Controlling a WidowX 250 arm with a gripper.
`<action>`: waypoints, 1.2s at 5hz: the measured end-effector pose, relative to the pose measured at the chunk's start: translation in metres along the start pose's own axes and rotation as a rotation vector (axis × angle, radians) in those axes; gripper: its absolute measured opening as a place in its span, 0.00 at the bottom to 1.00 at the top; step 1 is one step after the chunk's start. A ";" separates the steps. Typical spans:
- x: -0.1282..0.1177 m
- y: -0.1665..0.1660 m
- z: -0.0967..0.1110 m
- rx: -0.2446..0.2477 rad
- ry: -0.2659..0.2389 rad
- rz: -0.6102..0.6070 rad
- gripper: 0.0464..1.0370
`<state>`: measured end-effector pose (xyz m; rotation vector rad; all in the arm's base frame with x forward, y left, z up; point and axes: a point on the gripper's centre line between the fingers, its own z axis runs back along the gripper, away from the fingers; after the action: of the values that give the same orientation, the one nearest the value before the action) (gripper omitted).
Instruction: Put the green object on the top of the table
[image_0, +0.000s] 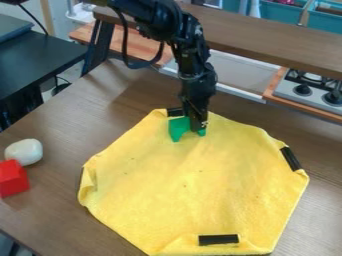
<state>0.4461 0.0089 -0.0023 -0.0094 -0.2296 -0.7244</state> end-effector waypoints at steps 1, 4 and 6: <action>-0.006 0.003 0.013 -0.004 -0.027 0.038 0.49; -0.063 0.052 0.063 0.067 -0.118 0.211 0.49; -0.107 0.084 0.061 0.057 -0.113 0.336 0.49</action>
<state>0.4111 0.1472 0.0408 -0.0341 -0.3470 -0.3827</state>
